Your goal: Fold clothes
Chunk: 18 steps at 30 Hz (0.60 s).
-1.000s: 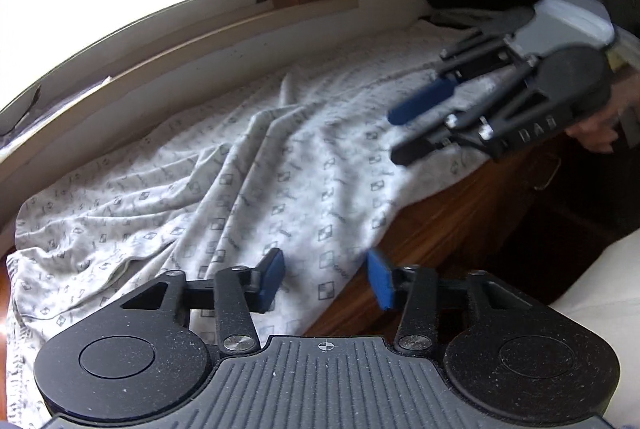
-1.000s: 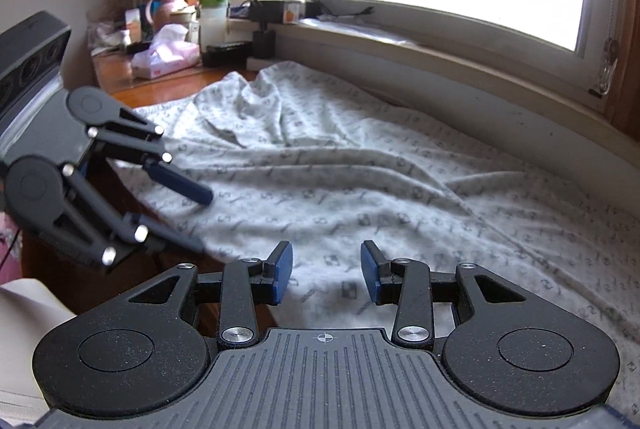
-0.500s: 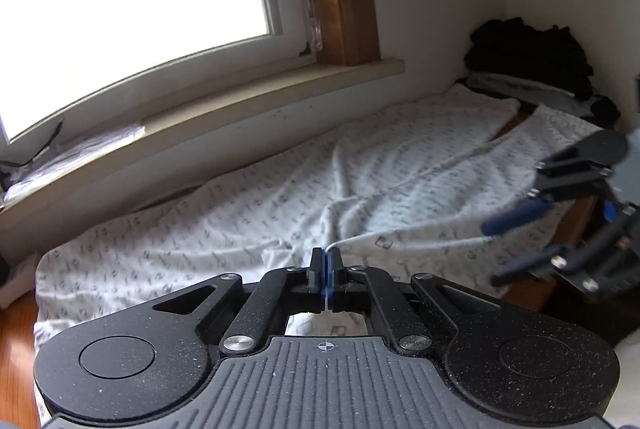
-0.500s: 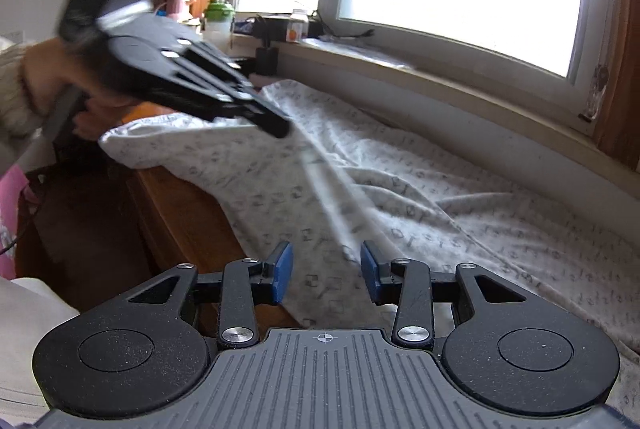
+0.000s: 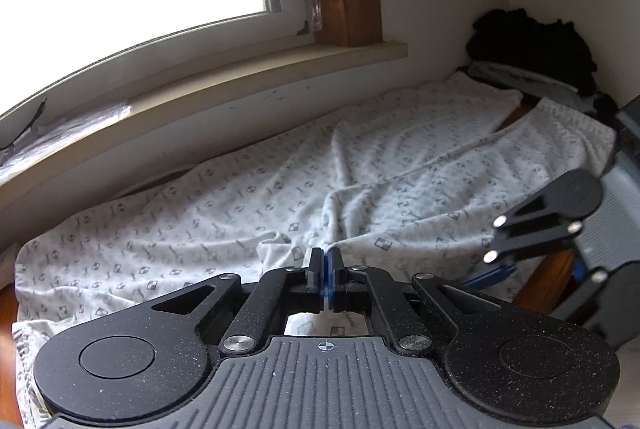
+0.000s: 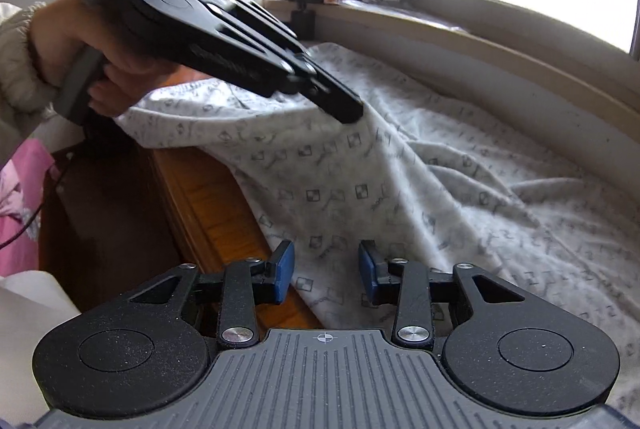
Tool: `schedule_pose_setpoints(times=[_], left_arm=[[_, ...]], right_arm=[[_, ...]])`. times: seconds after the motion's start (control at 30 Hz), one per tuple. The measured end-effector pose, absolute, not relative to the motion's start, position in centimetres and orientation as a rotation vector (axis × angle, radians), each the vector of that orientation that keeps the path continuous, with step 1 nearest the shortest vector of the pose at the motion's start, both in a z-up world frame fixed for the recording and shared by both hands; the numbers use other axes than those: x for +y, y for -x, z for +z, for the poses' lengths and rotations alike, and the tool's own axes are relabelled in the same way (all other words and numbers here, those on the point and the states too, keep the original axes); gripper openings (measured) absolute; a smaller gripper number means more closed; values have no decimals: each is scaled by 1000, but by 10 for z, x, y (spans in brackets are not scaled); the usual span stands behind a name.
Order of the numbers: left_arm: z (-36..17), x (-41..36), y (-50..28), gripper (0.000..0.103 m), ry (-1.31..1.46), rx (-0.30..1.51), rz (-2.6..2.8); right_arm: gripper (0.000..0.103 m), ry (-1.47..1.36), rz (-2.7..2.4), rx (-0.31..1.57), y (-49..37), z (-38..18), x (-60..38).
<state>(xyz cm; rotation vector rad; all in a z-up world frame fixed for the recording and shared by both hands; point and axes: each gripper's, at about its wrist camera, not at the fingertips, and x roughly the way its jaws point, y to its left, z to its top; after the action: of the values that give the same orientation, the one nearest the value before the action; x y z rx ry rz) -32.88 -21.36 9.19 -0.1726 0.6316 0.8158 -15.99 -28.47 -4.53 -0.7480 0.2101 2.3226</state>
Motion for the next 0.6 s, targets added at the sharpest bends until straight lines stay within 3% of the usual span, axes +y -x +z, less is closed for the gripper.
schedule_pose_setpoints(times=[0.03,0.1,0.23,0.37,0.47,0.6], left_arm=[[94,-213,331,5,177,624,811],[101,-209,335,7,193,597,803],[118,-190,342,7,259,518,761],[113,-167,322,7,270,565,727],[97,-153,299,7,255,644,699],[77,-135,282,7,262,722,687]], right_arm=[[12,740,2333,235,159,-45,-283],[4,726,2335,252,157,-44,-283],[2,696,2343,292,152,-42,-284],[7,697,2332,283,151,-40,-286],[24,702,2331,286,155,-41,-283],[25,700,2330,319,156,-47,-274]])
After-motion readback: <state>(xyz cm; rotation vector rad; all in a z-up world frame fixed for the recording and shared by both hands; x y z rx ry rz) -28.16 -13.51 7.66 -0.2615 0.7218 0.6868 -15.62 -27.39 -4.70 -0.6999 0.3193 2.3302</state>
